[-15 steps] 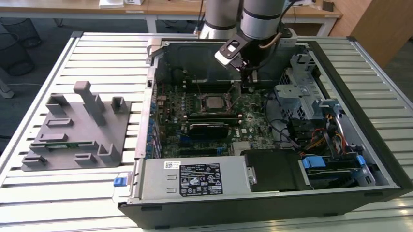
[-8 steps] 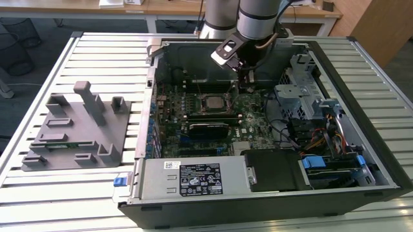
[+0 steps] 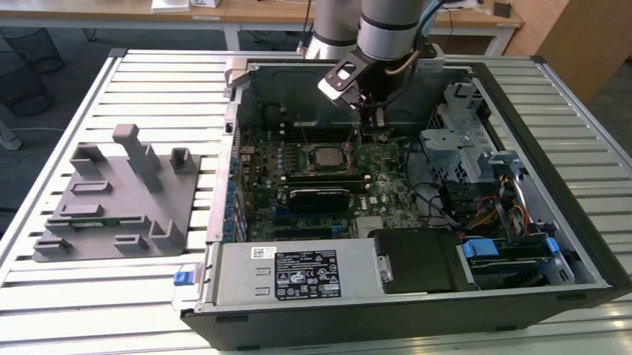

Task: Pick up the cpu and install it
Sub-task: 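Close the cpu cover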

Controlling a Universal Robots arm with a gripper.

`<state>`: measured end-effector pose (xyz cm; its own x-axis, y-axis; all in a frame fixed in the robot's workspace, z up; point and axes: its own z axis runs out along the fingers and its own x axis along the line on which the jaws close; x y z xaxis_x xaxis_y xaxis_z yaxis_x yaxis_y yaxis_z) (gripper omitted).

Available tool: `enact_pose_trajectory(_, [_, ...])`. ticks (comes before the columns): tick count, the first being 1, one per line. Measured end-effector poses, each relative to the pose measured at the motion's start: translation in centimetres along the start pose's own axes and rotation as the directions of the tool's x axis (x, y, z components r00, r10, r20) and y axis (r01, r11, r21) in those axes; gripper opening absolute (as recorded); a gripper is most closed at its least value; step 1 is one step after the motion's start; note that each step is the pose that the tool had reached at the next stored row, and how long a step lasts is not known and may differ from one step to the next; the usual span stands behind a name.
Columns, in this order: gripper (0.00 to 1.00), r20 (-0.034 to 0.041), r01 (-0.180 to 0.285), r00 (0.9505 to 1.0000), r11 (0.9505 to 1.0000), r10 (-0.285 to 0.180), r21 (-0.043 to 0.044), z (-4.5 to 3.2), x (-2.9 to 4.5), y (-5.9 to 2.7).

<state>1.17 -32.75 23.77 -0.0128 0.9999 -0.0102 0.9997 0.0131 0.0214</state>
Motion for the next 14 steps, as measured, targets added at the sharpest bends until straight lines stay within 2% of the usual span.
enact_pose_trajectory(14, [0.11,0.0,0.0,1.0,1.0,0.0,0.0,0.04,0.02,-1.16])
